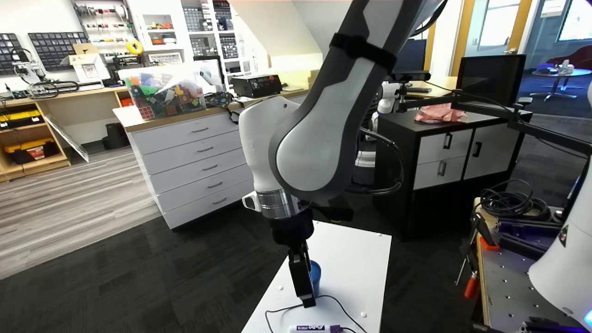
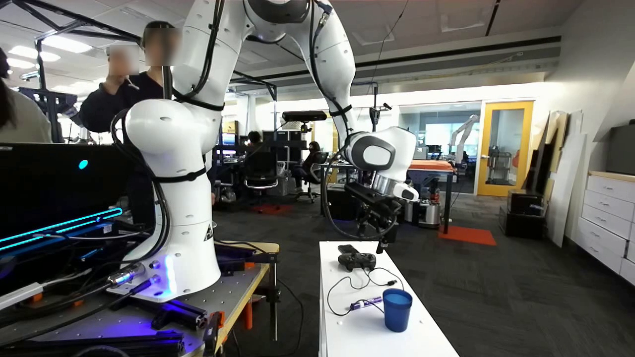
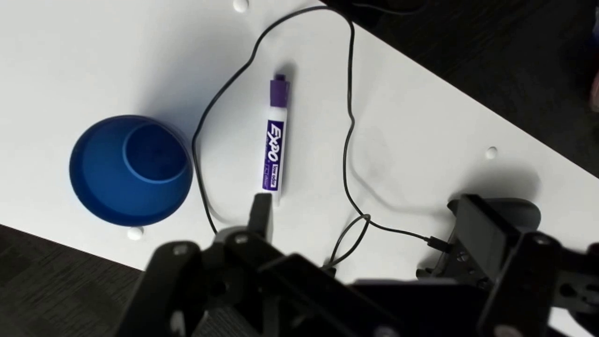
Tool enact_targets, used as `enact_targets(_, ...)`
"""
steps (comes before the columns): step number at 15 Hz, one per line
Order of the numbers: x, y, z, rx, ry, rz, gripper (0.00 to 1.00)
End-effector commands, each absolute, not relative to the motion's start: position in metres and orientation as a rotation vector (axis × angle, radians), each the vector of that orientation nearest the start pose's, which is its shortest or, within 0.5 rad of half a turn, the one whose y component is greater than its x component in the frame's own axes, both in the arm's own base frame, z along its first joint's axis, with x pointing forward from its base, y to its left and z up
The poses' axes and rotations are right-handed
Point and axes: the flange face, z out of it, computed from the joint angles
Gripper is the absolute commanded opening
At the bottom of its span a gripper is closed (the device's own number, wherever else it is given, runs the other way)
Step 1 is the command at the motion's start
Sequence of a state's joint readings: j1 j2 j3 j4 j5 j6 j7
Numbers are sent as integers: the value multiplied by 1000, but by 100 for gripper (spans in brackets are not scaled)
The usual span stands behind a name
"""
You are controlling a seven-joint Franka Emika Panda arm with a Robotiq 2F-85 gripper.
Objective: Pick up the marker and put it in the cup
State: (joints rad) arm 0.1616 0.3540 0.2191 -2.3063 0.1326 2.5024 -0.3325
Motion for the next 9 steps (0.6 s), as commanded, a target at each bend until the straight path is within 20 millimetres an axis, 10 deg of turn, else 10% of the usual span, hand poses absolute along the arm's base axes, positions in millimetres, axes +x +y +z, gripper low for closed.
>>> enact_targets(1, 472, 194, 179, -2850, -872, 225, 100)
enact_targets(9, 460, 201, 149, -2867, -861, 265, 100)
